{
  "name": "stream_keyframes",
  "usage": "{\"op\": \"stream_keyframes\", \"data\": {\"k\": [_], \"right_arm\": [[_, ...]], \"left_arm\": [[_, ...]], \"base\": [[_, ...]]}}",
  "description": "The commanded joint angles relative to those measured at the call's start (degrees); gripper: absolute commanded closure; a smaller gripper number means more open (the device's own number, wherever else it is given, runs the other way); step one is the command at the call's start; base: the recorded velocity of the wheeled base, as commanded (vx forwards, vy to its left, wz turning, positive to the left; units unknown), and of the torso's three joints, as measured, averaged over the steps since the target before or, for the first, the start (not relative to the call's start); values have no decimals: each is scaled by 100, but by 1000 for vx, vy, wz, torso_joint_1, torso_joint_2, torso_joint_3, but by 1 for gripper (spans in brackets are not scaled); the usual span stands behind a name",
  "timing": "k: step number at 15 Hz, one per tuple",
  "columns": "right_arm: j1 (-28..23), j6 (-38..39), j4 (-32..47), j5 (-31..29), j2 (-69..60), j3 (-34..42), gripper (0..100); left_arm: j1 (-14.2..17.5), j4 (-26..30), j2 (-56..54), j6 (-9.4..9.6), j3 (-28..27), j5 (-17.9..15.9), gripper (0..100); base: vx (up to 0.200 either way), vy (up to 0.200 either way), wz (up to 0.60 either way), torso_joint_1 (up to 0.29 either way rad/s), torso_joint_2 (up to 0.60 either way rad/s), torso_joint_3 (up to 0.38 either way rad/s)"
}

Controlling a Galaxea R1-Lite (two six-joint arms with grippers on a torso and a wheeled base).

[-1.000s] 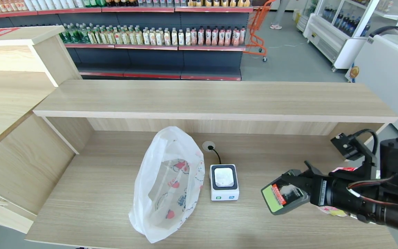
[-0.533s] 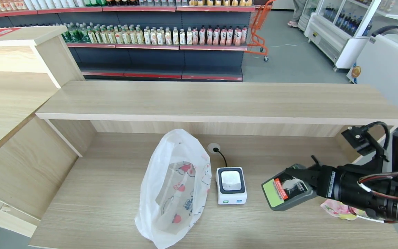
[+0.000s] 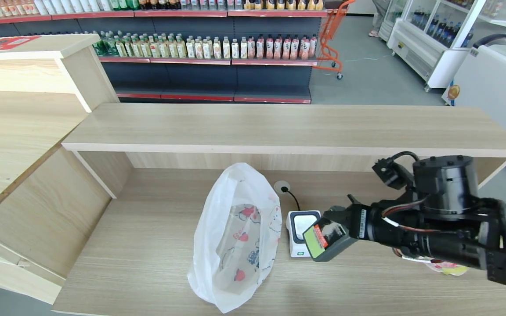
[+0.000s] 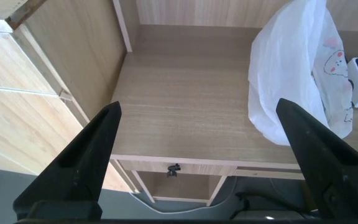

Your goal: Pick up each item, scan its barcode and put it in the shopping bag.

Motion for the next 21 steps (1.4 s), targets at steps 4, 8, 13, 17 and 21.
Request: {"op": "stream_keyframes", "data": {"k": [4, 8, 13, 17, 21], "right_arm": [[376, -962, -640, -168, 2136, -1028, 100], [411, -1295, -1001, 61, 2910, -1521, 100], [781, -1673, -1317, 25, 3832, -2663, 100], [939, -2737, -1317, -1, 4413, -3217, 100], [886, -3247, -1308, -1, 4632, -3322, 100]], "left_arm": [[1, 0, -2, 0, 0, 2, 0], [1, 0, -2, 0, 0, 2, 0], [1, 0, -2, 0, 0, 2, 0], [1, 0, 6, 0, 0, 2, 0], [1, 0, -2, 0, 0, 2, 0]], "base": [[0, 0, 0, 0, 0, 0], [0, 0, 0, 0, 0, 0], [0, 0, 0, 0, 0, 0], [0, 0, 0, 0, 0, 0], [0, 0, 0, 0, 0, 0]]}}
